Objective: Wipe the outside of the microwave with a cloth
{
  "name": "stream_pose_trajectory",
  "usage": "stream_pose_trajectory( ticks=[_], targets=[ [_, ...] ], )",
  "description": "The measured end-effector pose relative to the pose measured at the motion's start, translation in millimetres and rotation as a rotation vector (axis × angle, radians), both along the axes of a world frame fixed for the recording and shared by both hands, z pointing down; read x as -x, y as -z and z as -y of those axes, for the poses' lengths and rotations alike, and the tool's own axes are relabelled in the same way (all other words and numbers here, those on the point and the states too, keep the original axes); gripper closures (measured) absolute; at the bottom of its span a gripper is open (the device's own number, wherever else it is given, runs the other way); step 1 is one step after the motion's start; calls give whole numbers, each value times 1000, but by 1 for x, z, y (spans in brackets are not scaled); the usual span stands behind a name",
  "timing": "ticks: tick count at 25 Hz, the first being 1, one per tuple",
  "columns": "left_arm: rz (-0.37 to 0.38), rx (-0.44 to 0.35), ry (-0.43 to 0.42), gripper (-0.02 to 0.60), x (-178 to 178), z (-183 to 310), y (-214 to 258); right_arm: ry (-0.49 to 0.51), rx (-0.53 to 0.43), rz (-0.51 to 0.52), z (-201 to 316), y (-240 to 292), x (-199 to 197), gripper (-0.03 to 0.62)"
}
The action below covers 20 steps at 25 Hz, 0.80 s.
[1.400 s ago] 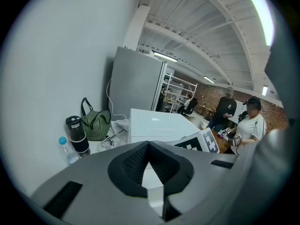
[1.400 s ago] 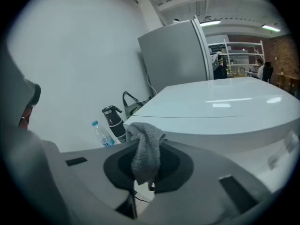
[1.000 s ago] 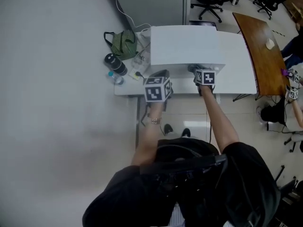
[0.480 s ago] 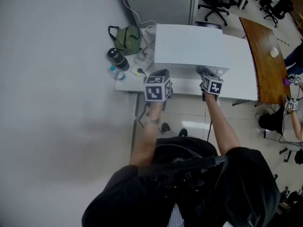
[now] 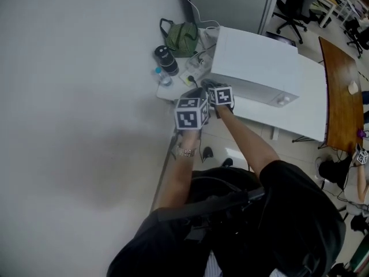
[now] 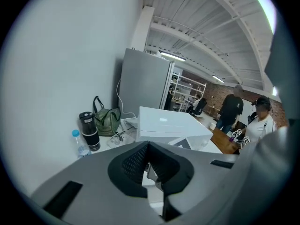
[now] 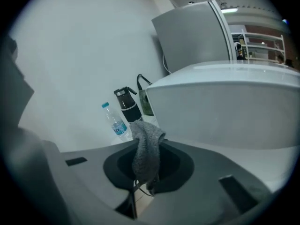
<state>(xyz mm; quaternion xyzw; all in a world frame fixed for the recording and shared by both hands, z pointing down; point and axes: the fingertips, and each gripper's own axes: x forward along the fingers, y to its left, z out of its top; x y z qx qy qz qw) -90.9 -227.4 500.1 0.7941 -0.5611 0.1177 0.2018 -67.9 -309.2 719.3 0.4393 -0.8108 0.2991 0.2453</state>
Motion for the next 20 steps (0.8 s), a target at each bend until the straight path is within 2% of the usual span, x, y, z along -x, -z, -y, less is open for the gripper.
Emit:
stream_pose_trajectory(
  ticks=[5,9,15,20],
  targets=[
    [0,1,50,588,21,-8,2,-70,41,-35,5,-6,-19,557],
    [-4,-5,38,588,14,-5,4,-118,33,-34,6,0,-49,557],
    [-13,-14,-62,588,-32,3,10,-187,12,-31,-6,11,-122,557],
    [-20,-15,-169,588,-83,8,9,-321,27,-56,-21,5,-210,557]
  ],
)
